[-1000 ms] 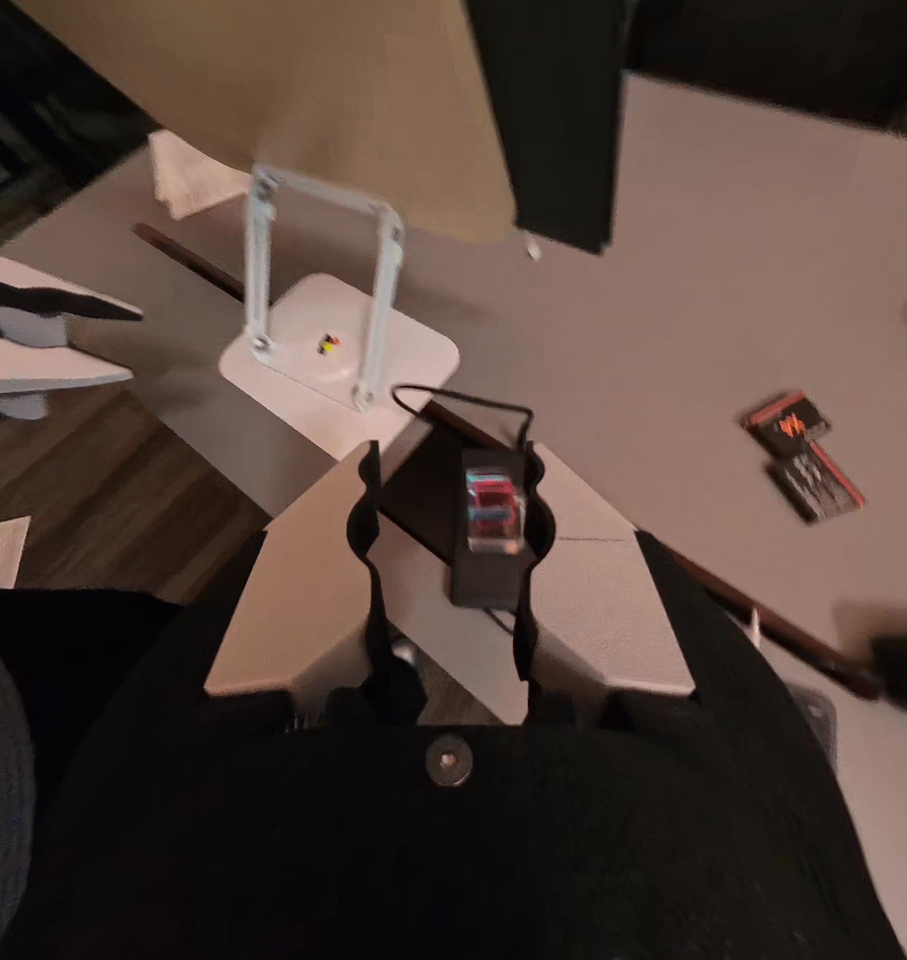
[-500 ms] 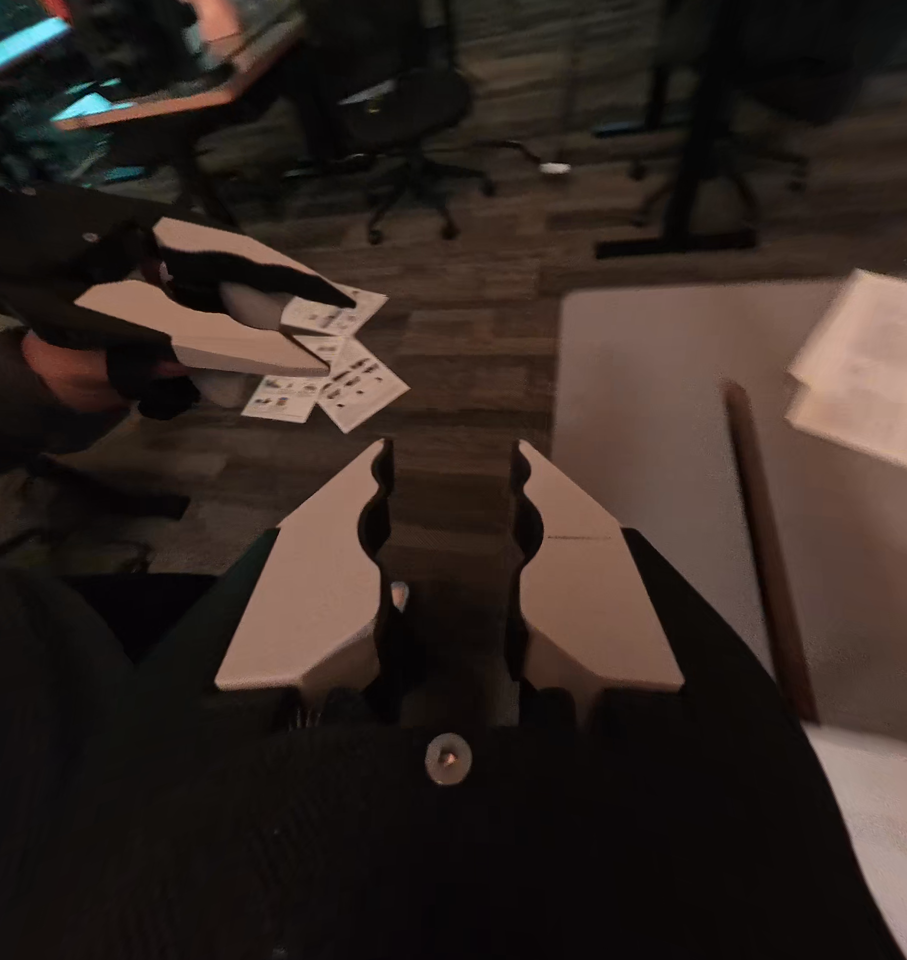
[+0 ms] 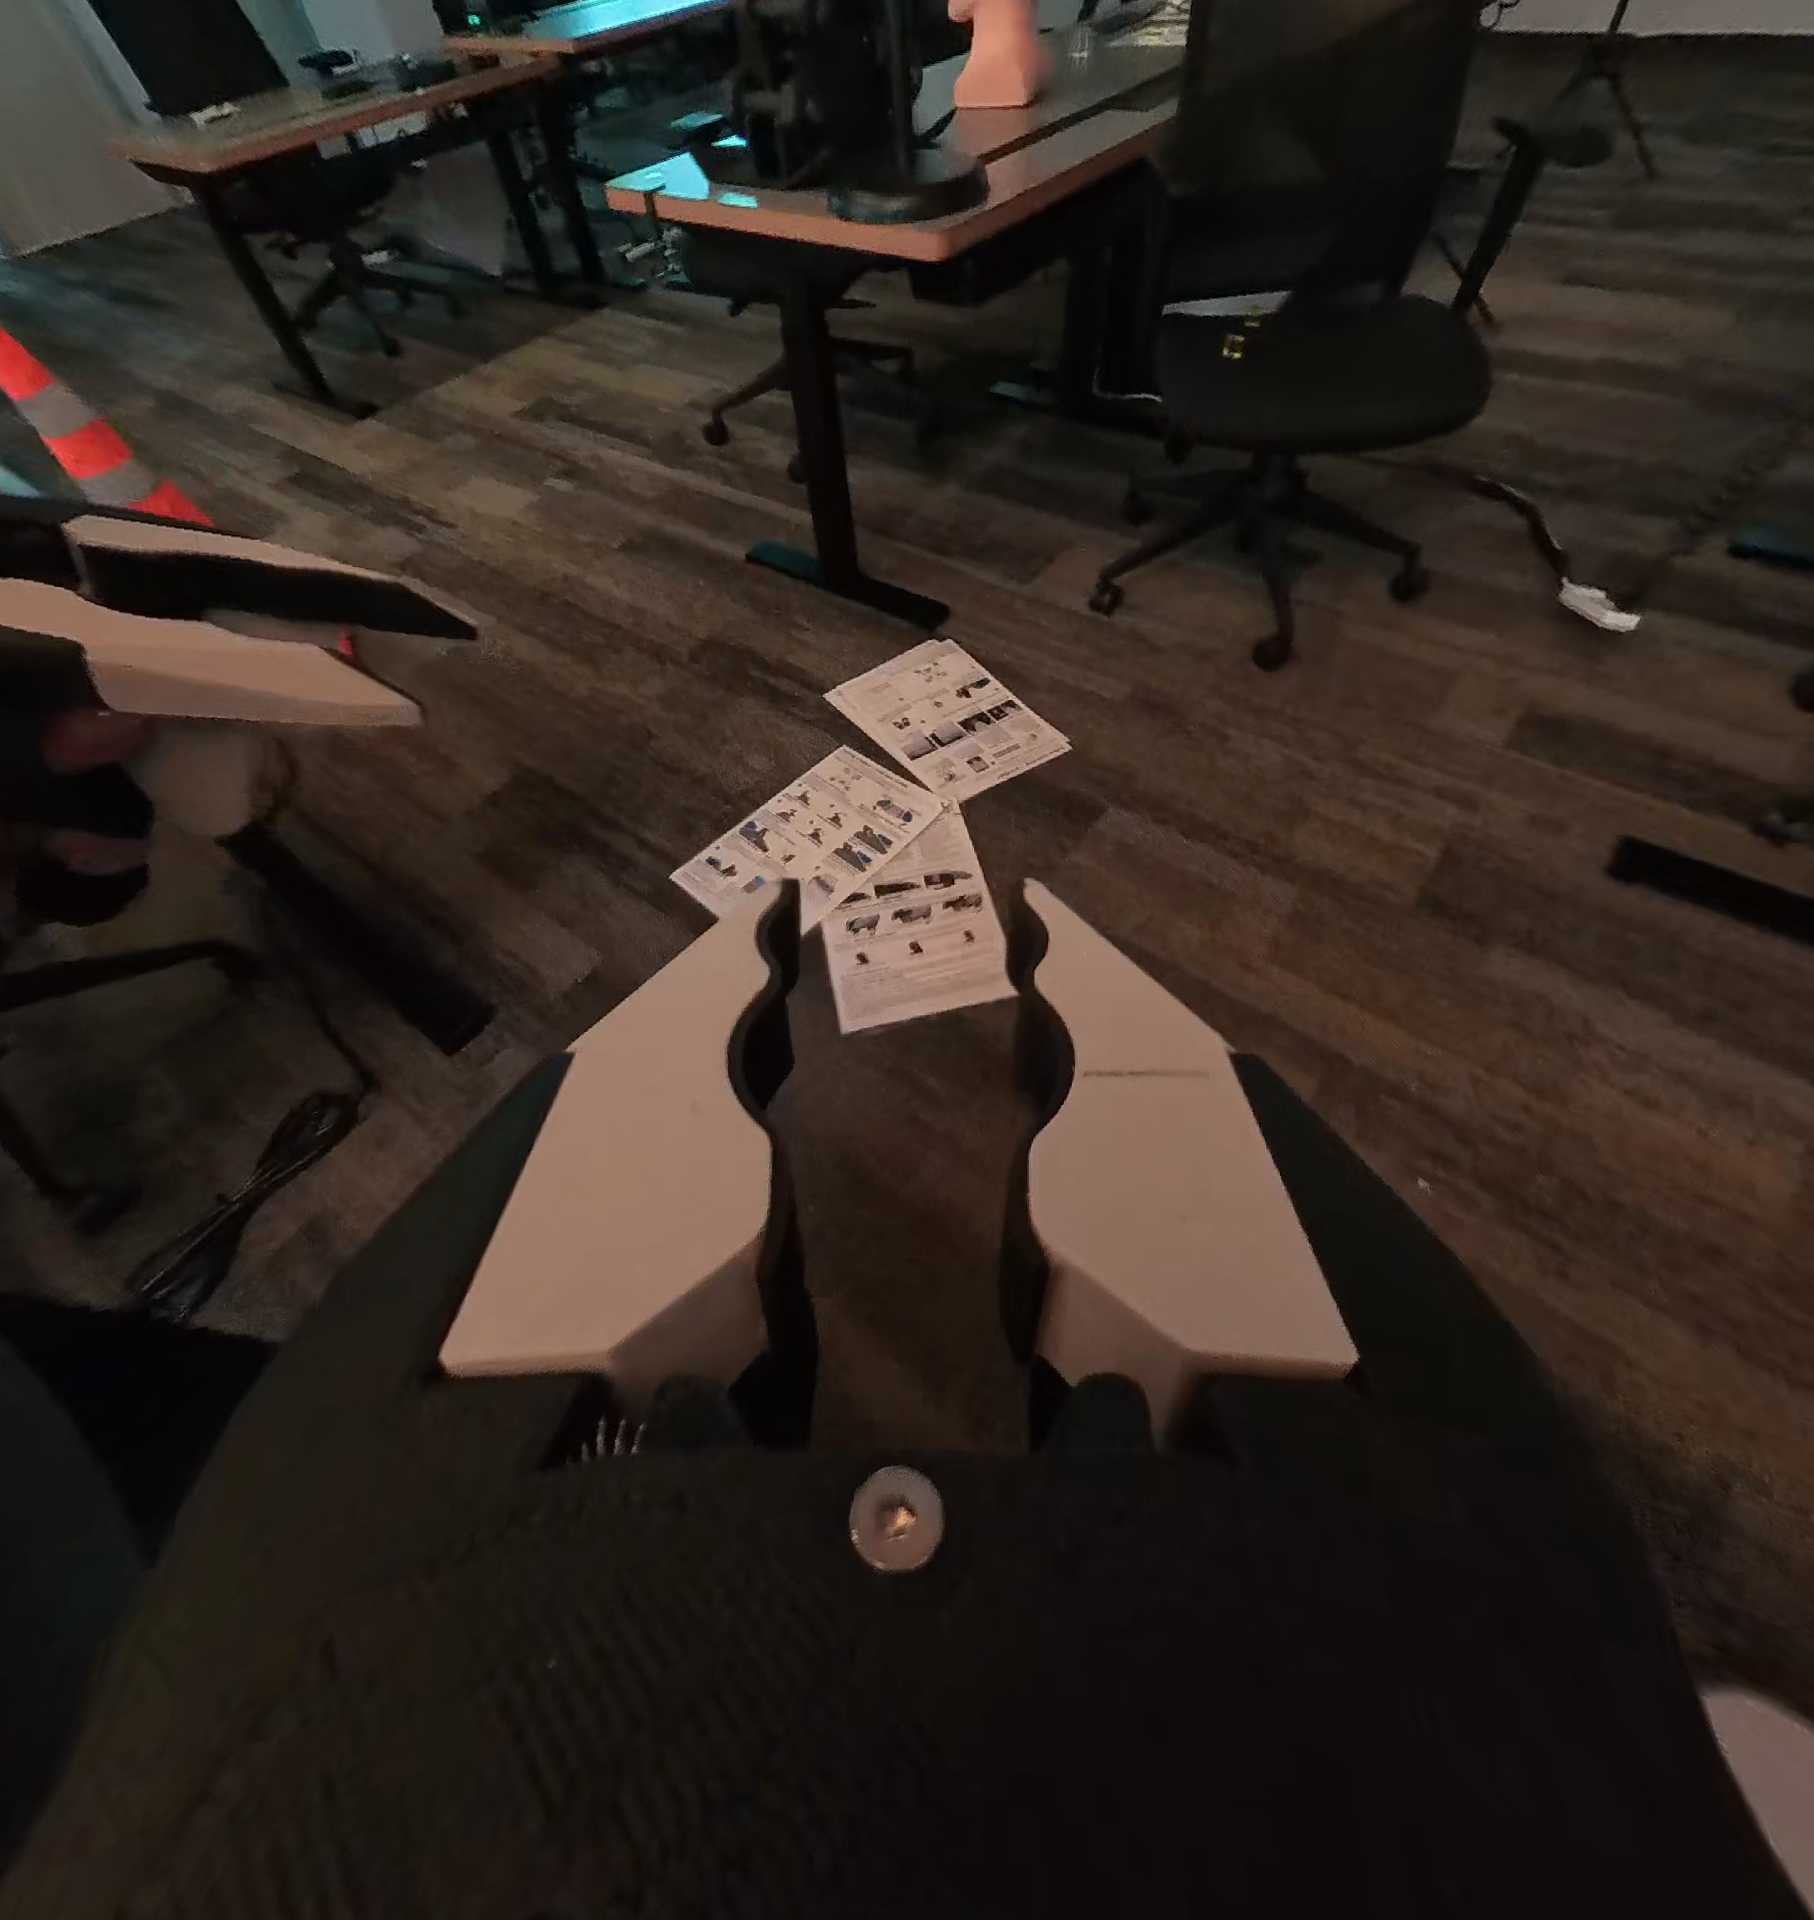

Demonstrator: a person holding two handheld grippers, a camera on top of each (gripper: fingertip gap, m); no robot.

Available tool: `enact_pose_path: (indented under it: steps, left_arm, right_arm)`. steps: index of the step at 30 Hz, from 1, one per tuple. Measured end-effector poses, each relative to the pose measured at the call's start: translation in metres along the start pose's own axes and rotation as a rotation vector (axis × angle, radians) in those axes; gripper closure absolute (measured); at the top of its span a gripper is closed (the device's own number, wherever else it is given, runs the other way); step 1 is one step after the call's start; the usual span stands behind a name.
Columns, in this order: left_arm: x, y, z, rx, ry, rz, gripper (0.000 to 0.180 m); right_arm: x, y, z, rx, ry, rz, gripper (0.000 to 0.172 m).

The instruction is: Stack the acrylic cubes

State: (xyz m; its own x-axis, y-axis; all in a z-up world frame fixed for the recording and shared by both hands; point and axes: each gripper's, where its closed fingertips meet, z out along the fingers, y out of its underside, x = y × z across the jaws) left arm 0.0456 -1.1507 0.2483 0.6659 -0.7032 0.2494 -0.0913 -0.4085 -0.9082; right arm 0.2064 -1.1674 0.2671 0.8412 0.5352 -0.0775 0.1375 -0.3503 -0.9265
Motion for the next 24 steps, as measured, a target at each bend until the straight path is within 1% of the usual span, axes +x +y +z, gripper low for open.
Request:
enact_pose_path:
  steps: [2,5,7,9,12,15,18,20,22,24]
  left_arm:
    - [-0.022,-0.012,0.017,0.009,0.003,-0.007,0.121]
    - [-0.054,-0.025,0.06,0.001,-0.005,0.043,0.116]
    - [-0.076,-0.039,0.098,0.012,-0.004,0.049,0.112]
    - [-0.094,-0.059,0.141,0.033,0.017,0.032,0.109]
    - [-0.127,-0.093,0.206,0.082,0.032,0.041,0.108]
    - [-0.174,-0.121,0.272,0.09,0.004,0.107,0.109]
    - [-0.224,-0.162,0.327,0.097,-0.047,0.051,0.11]
    - [-0.252,-0.195,0.355,0.126,-0.043,0.033,0.112]
    - [-0.295,-0.219,0.375,0.14,-0.113,0.03,0.113]
    - [-0.341,-0.236,0.388,0.159,-0.173,-0.004,0.114]
  right_arm:
    - [0.016,-0.009,0.027,0.005,0.014,-0.006,0.133]
    - [0.056,-0.009,0.062,-0.005,0.054,-0.022,0.133]
    - [0.093,-0.004,0.085,-0.018,0.081,-0.012,0.133]
    - [0.136,-0.005,0.109,-0.021,0.106,0.011,0.133]
    - [0.208,-0.019,0.152,0.008,0.146,0.028,0.13]
    - [0.277,-0.046,0.205,0.034,0.144,0.033,0.125]
    - [0.337,-0.085,0.259,0.02,0.114,0.058,0.121]
    - [0.368,-0.115,0.298,0.027,0.063,0.033,0.12]
    - [0.398,-0.139,0.343,0.026,0.038,-0.015,0.12]
    - [0.419,-0.162,0.395,0.023,-0.018,-0.026,0.119]
